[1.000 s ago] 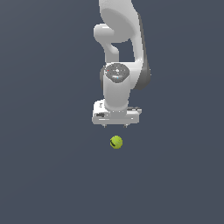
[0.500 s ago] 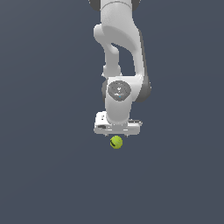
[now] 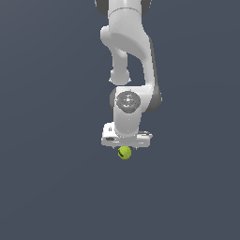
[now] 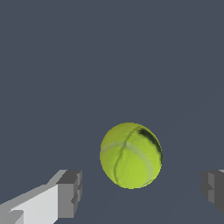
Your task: Pick up the object and move it to a goal position.
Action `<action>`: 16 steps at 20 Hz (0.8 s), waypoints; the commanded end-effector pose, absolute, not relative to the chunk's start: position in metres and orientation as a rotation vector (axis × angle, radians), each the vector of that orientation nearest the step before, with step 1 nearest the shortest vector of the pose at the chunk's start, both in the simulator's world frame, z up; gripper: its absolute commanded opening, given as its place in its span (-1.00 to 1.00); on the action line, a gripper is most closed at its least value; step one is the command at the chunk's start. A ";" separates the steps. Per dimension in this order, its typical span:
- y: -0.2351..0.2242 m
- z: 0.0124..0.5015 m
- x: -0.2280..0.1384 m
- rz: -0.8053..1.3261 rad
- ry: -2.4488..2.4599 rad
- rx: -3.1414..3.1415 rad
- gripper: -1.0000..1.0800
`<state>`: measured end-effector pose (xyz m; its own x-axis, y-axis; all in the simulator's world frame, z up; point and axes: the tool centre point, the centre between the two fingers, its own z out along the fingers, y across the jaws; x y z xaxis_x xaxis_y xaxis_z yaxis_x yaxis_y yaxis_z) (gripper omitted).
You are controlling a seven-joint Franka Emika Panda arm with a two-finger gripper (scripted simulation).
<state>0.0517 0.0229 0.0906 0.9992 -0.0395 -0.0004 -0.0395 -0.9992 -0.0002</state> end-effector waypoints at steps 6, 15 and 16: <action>0.023 0.062 0.051 0.001 0.063 -3.141 0.92; 0.023 0.041 0.053 0.000 0.064 -3.141 0.92; 0.023 0.041 0.053 0.000 0.064 -3.141 -1.00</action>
